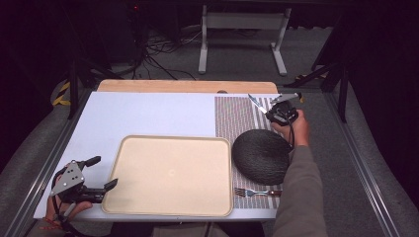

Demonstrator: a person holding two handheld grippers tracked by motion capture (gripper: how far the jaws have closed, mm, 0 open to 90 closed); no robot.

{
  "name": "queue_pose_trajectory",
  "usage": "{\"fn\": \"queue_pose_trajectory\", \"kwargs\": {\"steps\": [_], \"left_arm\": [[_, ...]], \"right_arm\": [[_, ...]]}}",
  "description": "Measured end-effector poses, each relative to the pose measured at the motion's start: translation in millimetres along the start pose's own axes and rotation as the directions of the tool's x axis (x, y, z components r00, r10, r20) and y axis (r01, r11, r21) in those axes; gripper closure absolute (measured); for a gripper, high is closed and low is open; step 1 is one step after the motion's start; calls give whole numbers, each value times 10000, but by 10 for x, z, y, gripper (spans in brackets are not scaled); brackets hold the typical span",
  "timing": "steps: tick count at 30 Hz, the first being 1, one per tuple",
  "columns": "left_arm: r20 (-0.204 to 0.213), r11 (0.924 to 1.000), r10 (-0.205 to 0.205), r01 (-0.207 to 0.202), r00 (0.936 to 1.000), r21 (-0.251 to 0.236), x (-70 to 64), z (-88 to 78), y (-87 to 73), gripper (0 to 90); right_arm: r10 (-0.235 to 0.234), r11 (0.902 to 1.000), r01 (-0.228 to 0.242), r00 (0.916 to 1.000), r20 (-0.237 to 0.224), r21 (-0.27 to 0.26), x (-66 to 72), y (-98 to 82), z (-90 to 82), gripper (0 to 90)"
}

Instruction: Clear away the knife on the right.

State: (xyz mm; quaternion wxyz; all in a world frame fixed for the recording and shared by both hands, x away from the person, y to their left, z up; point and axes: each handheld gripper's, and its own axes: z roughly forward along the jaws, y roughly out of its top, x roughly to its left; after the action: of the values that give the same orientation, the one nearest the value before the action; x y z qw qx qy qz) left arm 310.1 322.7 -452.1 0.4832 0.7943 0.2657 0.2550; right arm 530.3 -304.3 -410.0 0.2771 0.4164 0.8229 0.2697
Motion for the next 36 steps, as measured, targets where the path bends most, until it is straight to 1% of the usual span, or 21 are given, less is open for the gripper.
{"fn": "queue_pose_trajectory", "kwargs": {"steps": [2, 4, 5, 7, 8, 9, 10, 12, 14, 16, 17, 20, 21, 23, 24, 26, 27, 29, 32, 33, 36], "left_arm": [[-5, 10000, 29, -29, 10000, 0, -1, 0, 1, 78], [-26, 10000, 79, -79, 10000, -8, 2, -2, 2, 78], [-49, 9999, 103, -103, 9999, -44, 2, -3, 3, 76], [-57, 9999, 100, -100, 9999, -44, 5, -7, 4, 76], [-55, 9999, 86, -86, 9999, -60, 7, -8, 5, 76], [-55, 9999, 101, -102, 9999, -81, 10, -9, 6, 75], [-62, 9999, 102, -103, 9999, -88, 13, -9, 8, 74], [-130, 9998, 136, -138, 9998, -123, 18, -4, 9, 73], [-163, 9998, 134, -136, 9998, -119, 31, 1, 9, 73], [-165, 9999, 140, -141, 9998, -80, 40, -1, 13, 73], [-202, 9998, 142, -145, 9997, -147, 46, 2, 14, 73], [-211, 9997, 114, -119, 9997, -197, 51, 4, 17, 73], [-205, 9998, 162, -165, 9997, -148, 57, 2, 23, 73], [-183, 9997, 178, -181, 9997, -191, 60, 7, 31, 73], [-191, 9996, 200, -204, 9996, -203, 61, 9, 34, 73], [-168, 9995, 181, -185, 9997, -256, 62, 21, 39, 73], [-184, 9993, 247, -252, 9995, -265, 69, 25, 45, 73], [-146, 9992, 248, -252, 9996, -311, 69, 46, 55, 73], [-55, 9991, 272, -274, 9996, -333, 78, 67, 70, 73], [-53, 9989, 261, -263, 9996, -389, 81, 77, 71, 72], [-17, 9988, 320, -320, 9995, -360, 94, 92, 82, 72]], "right_arm": [[31, 9995, -27, 9999, 128, -304, -6, 25, -51, 781], [-33, 9981, 49, 9996, 269, -617, -5, 52, -103, 781], [-32, 9978, 49, 9997, 262, -662, 2, 62, -122, 781], [-164, 9972, 192, 9991, 394, -727, 16, 80, -149, 781], [-124, 9964, 159, 9990, 426, -836, 25, 90, -171, 781], [-187, 9945, 232, 9988, 447, -1025, 33, 107, -200, 781], [-186, 9937, 235, 9988, 458, -1095, 43, 118, -218, 781], [-367, 9915, 438, 9976, 592, -1228, 76, 150, -259, 781], [-416, 9878, 492, 9977, 540, -1479, 100, 173, -304, 781], [-354, 9844, 425, 9984, 442, -1710, 119, 187, -354, 781], [-300, 9838, 371, 9986, 428, -1756, 129, 191, -371, 781], [-276, 9776, 322, 9993, 250, -2080, 180, 218, -453, 781], [-276, 9776, 322, 9993, 250, -2080, 180, 218, -453, 781], [-244, 9750, 261, 9996, 103, -2205, 225, 240, -507, 781], [-327, 9740, 338, 9994, 89, -2239, 270, 253, -553, 781], [-340, 9734, 334, 9994, 10, -2266, 289, 254, -573, 781], [-325, 9730, 315, 9995, -7, -2285, 319, 253, -597, 781], [-388, 9729, 353, 9992, -108, -2286, 367, 245, -632, 781], [-384, 9737, 318, 9989, -251, -2254, 475, 233, -692, 781], [-417, 9736, 355, 9989, -226, -2255, 500, 232, -708, 781], [-360, 9735, 267, 9987, -371, -2271, 612, 227, -778, 781]]}}
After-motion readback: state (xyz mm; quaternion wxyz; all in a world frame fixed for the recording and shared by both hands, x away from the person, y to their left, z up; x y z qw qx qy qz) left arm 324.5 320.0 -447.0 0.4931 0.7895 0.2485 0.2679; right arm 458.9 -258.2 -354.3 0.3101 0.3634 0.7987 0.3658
